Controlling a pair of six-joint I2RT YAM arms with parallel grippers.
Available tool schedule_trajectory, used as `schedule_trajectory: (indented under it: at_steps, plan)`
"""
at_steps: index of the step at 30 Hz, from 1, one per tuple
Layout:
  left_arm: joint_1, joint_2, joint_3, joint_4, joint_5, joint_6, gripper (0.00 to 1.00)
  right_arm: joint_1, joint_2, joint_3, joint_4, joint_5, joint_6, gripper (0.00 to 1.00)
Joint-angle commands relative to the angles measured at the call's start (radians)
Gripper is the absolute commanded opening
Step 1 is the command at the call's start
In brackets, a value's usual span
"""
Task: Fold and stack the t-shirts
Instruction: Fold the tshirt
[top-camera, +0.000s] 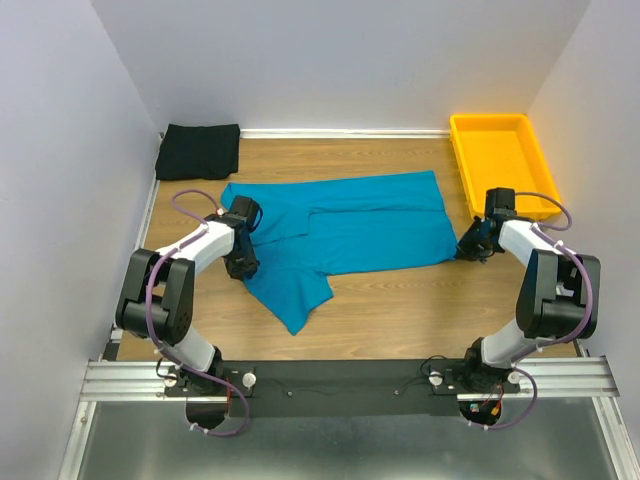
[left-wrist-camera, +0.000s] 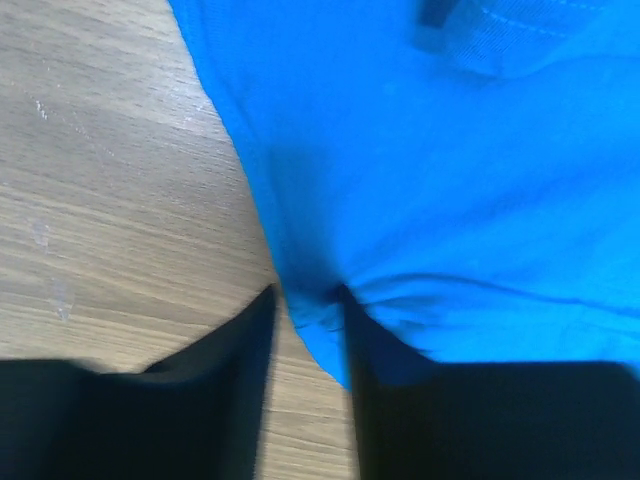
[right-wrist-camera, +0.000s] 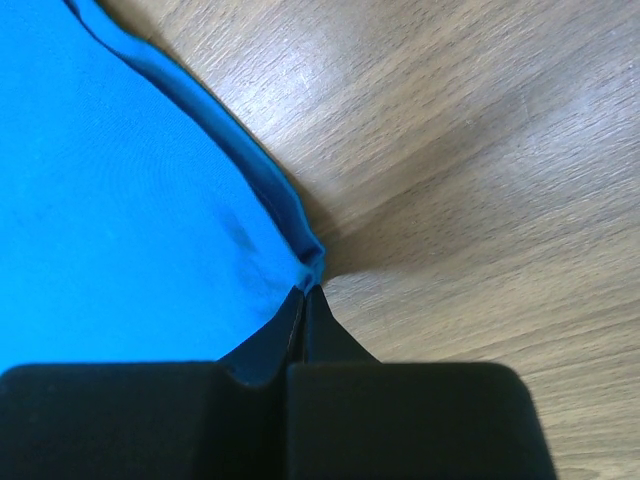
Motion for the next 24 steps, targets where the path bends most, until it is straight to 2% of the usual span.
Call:
schedule_trajectory:
  at_steps: [1,2,5,10,15,24]
  plan:
    - [-0.005,0.019,-0.004,0.000,-0.021,-0.008,0.26,-0.006,-0.019,0.006,-0.014,-0.004,-0.011,0.00]
    - [-0.005,0.019,-0.012,0.001,-0.020,-0.008,0.17,-0.006,-0.021,0.006,-0.015,-0.004,-0.011,0.01]
    - [-0.005,0.003,-0.020,-0.010,-0.027,-0.002,0.01,-0.006,-0.035,0.007,-0.021,0.008,-0.011,0.01]
    - [0.009,-0.051,0.005,-0.048,-0.035,0.024,0.00,-0.006,-0.069,0.035,-0.046,0.042,-0.012,0.00]
    - [0.067,-0.080,0.069,-0.082,-0.023,0.092,0.00,-0.006,-0.061,0.111,-0.077,0.028,-0.015,0.00]
    - [0.143,-0.031,0.212,-0.072,0.034,0.175,0.00,-0.006,0.040,0.246,-0.081,-0.058,-0.008,0.01]
